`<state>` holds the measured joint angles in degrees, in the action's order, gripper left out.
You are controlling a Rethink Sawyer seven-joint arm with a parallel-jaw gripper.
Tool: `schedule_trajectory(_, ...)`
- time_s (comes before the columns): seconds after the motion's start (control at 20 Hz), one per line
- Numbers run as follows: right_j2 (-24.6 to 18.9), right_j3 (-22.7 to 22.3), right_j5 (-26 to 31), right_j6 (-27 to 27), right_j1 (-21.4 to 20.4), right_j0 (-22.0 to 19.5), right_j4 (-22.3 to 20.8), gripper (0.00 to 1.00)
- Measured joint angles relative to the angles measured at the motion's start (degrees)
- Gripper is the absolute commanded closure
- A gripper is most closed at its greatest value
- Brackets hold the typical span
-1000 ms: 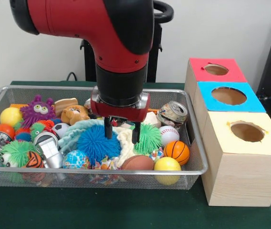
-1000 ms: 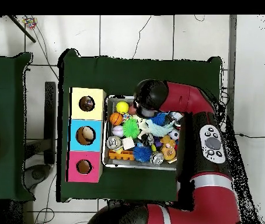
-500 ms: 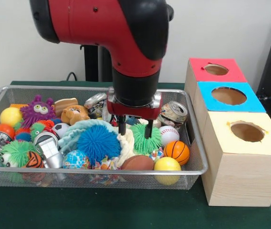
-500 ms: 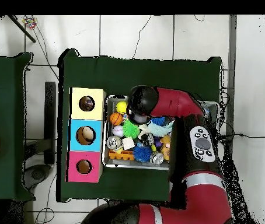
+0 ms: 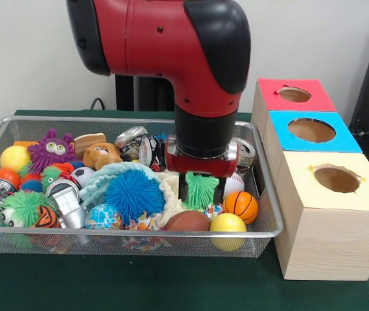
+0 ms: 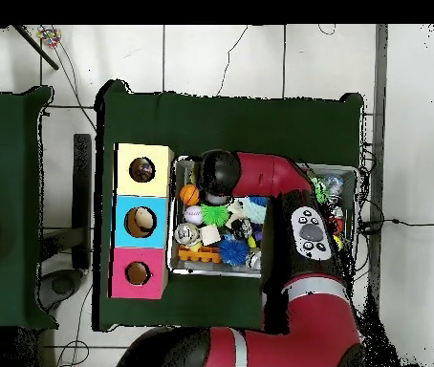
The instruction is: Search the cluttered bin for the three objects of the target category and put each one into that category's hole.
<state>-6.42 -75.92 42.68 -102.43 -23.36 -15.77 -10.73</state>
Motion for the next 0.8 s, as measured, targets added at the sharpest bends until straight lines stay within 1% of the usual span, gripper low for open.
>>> schedule_trajectory(0.15, 0.0, -0.29, -2.65, 0.0, 0.91, 0.45, 0.0, 0.0)
schedule_trajectory(0.35, 0.03, -0.47, -4.1, 0.0, 1.8, 0.77, 0.01, 0.0)
schedule_trajectory(0.8, 0.12, -0.59, -4.11, 0.0, 1.73, 0.77, 0.02, 0.0)
